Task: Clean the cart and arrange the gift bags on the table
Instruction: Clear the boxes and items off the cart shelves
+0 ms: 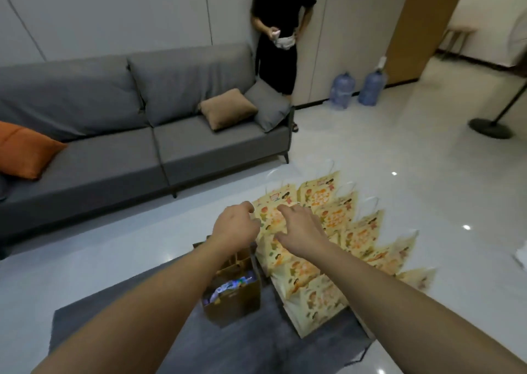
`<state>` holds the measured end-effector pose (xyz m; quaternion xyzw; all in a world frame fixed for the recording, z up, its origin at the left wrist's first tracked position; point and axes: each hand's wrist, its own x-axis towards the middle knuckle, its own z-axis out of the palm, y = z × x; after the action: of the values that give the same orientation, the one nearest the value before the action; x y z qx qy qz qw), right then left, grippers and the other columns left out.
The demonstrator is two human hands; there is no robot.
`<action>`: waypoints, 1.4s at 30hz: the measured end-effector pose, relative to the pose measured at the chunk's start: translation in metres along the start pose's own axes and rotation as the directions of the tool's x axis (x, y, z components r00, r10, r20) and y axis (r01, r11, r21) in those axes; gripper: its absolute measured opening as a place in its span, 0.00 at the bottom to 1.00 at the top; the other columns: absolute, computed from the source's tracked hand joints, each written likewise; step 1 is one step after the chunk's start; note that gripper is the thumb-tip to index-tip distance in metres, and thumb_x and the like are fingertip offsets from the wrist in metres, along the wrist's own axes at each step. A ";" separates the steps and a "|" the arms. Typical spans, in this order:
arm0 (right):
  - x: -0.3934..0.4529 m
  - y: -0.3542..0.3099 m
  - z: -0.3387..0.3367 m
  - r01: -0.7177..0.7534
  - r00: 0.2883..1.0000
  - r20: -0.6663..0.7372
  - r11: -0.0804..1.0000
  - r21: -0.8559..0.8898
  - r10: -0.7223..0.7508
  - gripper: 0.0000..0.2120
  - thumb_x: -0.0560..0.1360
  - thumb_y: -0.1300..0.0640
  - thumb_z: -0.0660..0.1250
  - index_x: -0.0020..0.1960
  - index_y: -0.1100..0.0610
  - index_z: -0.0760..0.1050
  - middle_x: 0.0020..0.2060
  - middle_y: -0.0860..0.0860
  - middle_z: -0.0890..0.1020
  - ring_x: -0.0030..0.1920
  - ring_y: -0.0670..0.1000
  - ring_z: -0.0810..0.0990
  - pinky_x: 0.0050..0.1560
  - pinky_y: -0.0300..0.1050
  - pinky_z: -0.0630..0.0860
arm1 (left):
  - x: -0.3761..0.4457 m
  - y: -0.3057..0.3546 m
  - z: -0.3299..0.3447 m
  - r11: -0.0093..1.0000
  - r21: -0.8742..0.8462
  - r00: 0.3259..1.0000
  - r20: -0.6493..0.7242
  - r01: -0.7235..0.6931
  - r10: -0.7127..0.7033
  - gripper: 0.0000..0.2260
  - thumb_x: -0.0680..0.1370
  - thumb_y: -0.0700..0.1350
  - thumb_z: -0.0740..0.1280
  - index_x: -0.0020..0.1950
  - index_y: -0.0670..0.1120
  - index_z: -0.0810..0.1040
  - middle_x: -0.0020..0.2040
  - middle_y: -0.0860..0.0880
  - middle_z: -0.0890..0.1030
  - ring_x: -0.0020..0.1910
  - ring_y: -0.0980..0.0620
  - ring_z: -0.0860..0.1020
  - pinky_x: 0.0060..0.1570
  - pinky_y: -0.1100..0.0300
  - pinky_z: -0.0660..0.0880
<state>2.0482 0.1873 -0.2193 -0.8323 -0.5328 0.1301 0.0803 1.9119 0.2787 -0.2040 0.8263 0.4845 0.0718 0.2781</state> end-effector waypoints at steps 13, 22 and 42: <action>-0.204 0.120 -0.076 -0.448 0.859 -0.259 0.893 0.034 0.441 0.31 0.78 0.46 0.66 0.78 0.50 0.62 0.69 0.54 0.72 0.70 0.58 0.68 0.67 0.54 0.67 | -0.097 0.186 0.050 0.826 0.025 0.821 0.127 -0.563 0.556 0.20 0.82 0.51 0.62 0.72 0.47 0.72 0.62 0.45 0.78 0.56 0.45 0.77 0.46 0.56 0.70; -0.367 0.262 -0.087 -0.649 0.651 -0.333 0.728 0.224 0.682 0.31 0.79 0.45 0.66 0.78 0.50 0.61 0.71 0.53 0.71 0.70 0.57 0.67 0.67 0.52 0.66 | -0.206 0.356 0.158 0.616 0.012 0.598 0.261 -0.787 0.758 0.19 0.82 0.50 0.63 0.71 0.47 0.72 0.61 0.46 0.78 0.59 0.45 0.77 0.52 0.56 0.71; -0.783 0.534 -0.030 -0.827 -0.021 -0.113 0.046 0.560 0.993 0.27 0.79 0.47 0.65 0.76 0.51 0.65 0.69 0.54 0.72 0.69 0.57 0.68 0.66 0.52 0.69 | -0.546 0.645 0.483 0.070 -0.190 -0.076 0.665 -0.979 0.743 0.19 0.81 0.52 0.64 0.71 0.48 0.74 0.68 0.47 0.76 0.64 0.47 0.76 0.61 0.54 0.74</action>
<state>2.2082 -0.7473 -0.2336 -0.9412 0.2376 0.0247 0.2388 2.3057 -0.6110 -0.1833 0.9335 -0.3035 -0.1270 0.1426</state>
